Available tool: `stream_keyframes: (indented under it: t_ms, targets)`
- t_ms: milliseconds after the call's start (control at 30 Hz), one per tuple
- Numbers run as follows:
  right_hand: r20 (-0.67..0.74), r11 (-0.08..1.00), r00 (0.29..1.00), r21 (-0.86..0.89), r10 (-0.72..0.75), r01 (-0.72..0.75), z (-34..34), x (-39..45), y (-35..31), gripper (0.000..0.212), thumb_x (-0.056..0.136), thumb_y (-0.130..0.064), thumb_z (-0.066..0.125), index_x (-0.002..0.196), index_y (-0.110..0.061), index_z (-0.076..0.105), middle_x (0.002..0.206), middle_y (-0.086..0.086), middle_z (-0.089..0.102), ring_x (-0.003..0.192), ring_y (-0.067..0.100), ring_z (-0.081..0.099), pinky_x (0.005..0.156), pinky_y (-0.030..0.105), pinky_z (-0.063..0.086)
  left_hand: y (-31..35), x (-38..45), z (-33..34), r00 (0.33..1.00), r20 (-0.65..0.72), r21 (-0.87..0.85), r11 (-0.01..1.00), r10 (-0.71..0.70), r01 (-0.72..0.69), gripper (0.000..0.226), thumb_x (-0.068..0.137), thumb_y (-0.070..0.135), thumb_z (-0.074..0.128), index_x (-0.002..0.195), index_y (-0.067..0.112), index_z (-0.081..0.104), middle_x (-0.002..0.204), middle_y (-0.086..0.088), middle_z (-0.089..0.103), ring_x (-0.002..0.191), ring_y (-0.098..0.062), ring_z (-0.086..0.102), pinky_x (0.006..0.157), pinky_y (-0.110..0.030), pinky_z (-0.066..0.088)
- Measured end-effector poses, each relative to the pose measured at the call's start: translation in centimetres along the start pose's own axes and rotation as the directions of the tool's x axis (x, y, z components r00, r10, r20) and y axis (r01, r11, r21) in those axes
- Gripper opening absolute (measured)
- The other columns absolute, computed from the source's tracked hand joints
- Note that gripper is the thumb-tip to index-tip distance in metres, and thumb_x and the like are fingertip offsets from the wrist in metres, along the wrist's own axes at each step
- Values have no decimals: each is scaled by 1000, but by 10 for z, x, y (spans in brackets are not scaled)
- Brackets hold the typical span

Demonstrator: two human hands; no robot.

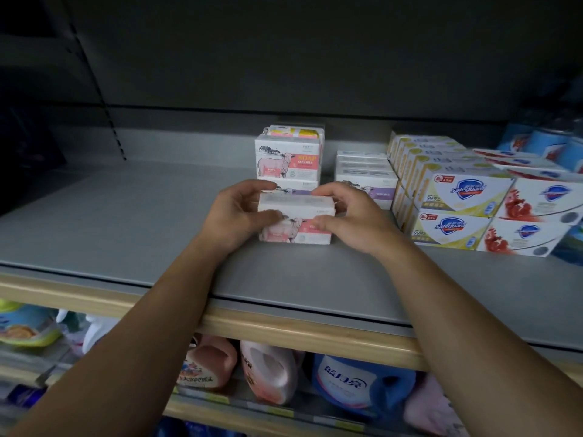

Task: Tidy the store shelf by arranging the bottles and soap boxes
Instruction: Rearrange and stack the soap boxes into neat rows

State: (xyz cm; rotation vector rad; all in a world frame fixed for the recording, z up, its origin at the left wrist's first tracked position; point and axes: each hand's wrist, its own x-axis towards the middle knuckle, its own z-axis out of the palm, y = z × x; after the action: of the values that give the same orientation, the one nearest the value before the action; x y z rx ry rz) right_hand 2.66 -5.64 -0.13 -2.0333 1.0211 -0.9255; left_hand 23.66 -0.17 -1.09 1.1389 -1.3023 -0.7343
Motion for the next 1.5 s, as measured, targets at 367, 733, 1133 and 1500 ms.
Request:
stream_keyframes:
  t_ms: [367, 733, 1133, 1500]
  targets:
    - [-407, 853, 821, -493, -400, 171, -34, -20, -33, 27, 85, -30, 61, 107, -17, 68, 106, 1, 65, 102, 22, 57, 83, 25, 36, 5, -8, 24, 893, 64, 650, 660, 445, -376, 40, 67, 23, 80, 106, 16, 74, 103, 1, 70, 99, -17, 55, 86, -25, 44]
    - [-360, 522, 916, -824, -179, -222, -121, -44, 14, 50, 100, -44, 33, 137, -18, 55, 135, 9, 57, 122, 33, 49, 112, 43, 27, 9, 6, 73, 877, 283, 803, 404, 388, -438, 41, 80, 18, 77, 121, 15, 69, 117, -4, 70, 107, -32, 58, 92, -35, 48]
    - [-372, 499, 897, -839, -239, -216, -118, -44, 27, 49, 101, -46, 33, 139, -21, 51, 135, 4, 56, 122, 28, 46, 110, 40, 25, -12, 72, 160, 890, 325, 790, 424, 321, -442, 45, 92, 20, 63, 135, 13, 56, 140, -6, 55, 139, -27, 37, 117, -32, 24]
    - [-378, 517, 896, -829, -232, -215, -118, -43, 25, 48, 101, -46, 33, 139, -21, 51, 133, 3, 55, 122, 27, 46, 108, 40, 25, -18, 80, 165, 873, 330, 768, 436, 359, -470, 45, 88, 21, 67, 132, 13, 60, 137, -8, 58, 131, -26, 49, 113, -36, 32]
